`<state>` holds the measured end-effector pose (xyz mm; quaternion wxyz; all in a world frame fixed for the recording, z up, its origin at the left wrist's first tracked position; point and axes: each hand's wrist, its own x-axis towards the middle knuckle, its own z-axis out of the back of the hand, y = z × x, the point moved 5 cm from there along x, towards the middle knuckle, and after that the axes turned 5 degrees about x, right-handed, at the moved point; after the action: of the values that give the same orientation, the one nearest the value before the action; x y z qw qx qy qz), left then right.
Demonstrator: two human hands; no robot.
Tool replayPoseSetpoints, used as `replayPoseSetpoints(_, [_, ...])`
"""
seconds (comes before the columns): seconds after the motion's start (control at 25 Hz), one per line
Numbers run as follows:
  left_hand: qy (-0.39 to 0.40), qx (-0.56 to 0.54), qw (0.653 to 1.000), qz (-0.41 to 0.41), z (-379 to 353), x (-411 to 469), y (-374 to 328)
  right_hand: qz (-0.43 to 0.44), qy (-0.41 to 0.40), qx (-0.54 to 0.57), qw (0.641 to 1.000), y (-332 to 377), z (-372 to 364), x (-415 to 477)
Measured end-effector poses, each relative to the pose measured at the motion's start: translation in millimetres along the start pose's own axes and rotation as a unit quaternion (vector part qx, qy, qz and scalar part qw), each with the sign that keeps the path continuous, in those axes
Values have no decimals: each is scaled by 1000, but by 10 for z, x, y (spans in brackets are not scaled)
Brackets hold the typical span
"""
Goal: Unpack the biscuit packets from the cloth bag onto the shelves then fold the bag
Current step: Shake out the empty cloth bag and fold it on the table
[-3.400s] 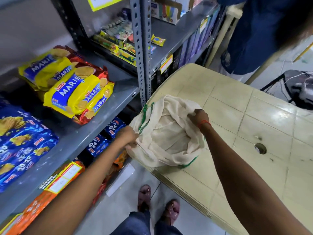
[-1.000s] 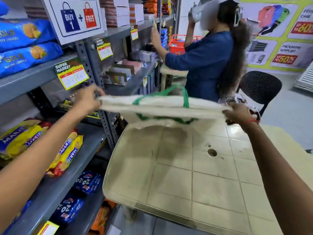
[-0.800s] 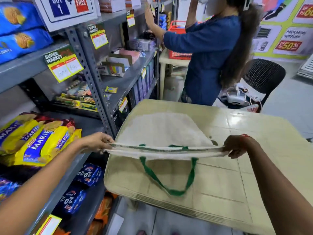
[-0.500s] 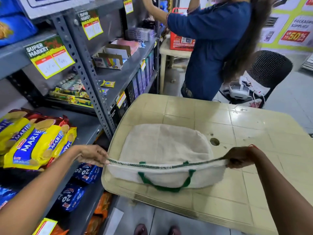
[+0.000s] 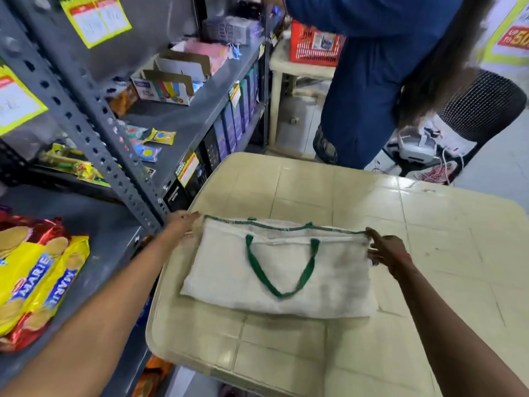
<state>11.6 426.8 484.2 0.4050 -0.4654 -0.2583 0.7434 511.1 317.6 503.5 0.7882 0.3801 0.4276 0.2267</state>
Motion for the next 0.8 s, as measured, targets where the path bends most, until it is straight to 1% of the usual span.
replayPoseSetpoints(0.04, [-65,132,988,-47,9,2,99,39,-21,-72,996,-70,-81,-91])
replayPoseSetpoints(0.08, [-113,244,957,-113,-27,-105,206,121,-34,-174,977,-171,-196,-202])
replayPoseSetpoints(0.12, [-128,323,916,-202,-127,-277,350,210,-19,-267,940,-298,-343,-352])
replayPoseSetpoints(0.16, [-104,389,865,-301,-261,-529,528,283,26,-335,898,-490,-514,-507])
replayPoseSetpoints(0.2, [-60,447,804,-387,-397,-747,744,327,89,-397,853,-729,-663,-631])
replayPoseSetpoints(0.24, [-14,500,739,-451,-505,-965,942,351,155,-451,806,-921,-776,-716])
replayPoseSetpoints(0.28, [11,540,683,-492,-533,-1048,1151,379,194,-498,755,-1051,-834,-773])
replayPoseSetpoints(0.32, [12,550,656,-517,-513,-1071,1251,411,198,-520,722,-1116,-847,-797])
replayPoseSetpoints(0.36, [18,554,661,-505,-474,-1036,1258,443,178,-523,706,-1102,-827,-805])
replayPoseSetpoints(0.4, [24,571,672,-471,-430,-979,1244,456,159,-520,705,-1071,-812,-813])
replayPoseSetpoints(0.44, [33,598,671,-437,-415,-955,1171,454,134,-527,706,-1041,-785,-813])
replayPoseSetpoints(0.48, [48,630,656,-412,-428,-976,1119,419,139,-528,725,-1050,-764,-800])
replayPoseSetpoints(0.52, [87,653,646,-385,-445,-1055,1086,363,163,-539,743,-1084,-742,-770])
replayPoseSetpoints(0.56, [137,659,647,-357,-477,-1153,1073,298,201,-557,749,-1111,-726,-766])
replayPoseSetpoints(0.6, [187,659,660,-308,-494,-1272,1073,245,241,-580,739,-1124,-715,-802])
replayPoseSetpoints(0.64, [257,643,680,-243,-503,-1384,1137,203,286,-604,716,-1134,-689,-864])
replayPoseSetpoints(0.68, [335,610,696,-177,-487,-1505,1187,164,331,-623,689,-1110,-651,-944])
replayPoseSetpoints(0.72, [395,568,709,-136,-456,-1616,1190,140,358,-632,672,-1058,-604,-1029])
replayPoseSetpoints(0.76, [428,535,717,-125,-416,-1689,1139,125,368,-636,667,-999,-537,-1083])
replayPoseSetpoints(0.8, [439,517,724,-128,-370,-1693,1050,114,363,-620,687,-890,-477,-1090])
